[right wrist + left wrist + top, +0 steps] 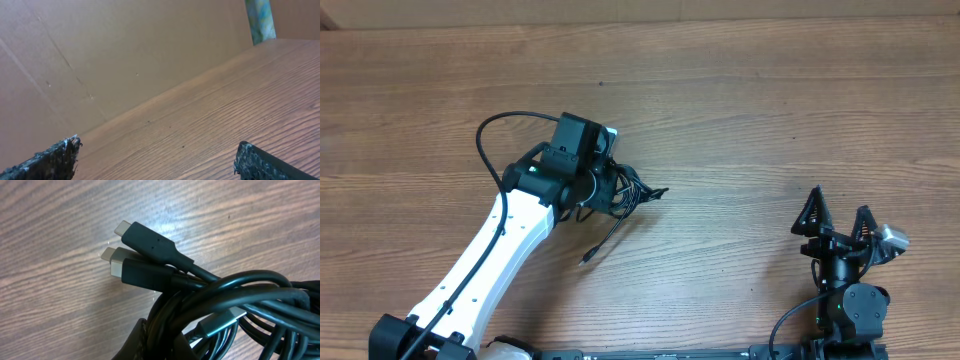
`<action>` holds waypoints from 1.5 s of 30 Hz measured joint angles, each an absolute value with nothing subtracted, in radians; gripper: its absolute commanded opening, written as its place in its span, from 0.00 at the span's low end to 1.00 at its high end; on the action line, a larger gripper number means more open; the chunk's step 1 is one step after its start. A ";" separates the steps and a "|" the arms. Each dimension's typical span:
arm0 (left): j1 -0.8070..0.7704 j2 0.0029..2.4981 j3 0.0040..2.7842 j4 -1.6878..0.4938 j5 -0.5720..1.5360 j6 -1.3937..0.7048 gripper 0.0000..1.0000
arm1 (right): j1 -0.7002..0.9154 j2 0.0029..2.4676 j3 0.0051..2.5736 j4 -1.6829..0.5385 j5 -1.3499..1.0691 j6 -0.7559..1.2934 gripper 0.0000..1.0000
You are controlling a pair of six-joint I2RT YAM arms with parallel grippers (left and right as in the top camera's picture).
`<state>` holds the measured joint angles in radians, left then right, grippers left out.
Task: Untangle cables
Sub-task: 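Lift the gripped cable bundle with the left gripper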
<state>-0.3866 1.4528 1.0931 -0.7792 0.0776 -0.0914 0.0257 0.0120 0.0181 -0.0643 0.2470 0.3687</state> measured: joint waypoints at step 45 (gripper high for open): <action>-0.387 1.453 1.134 -0.786 0.142 0.009 0.04 | 0.026 0.012 0.018 -0.064 0.247 0.369 1.00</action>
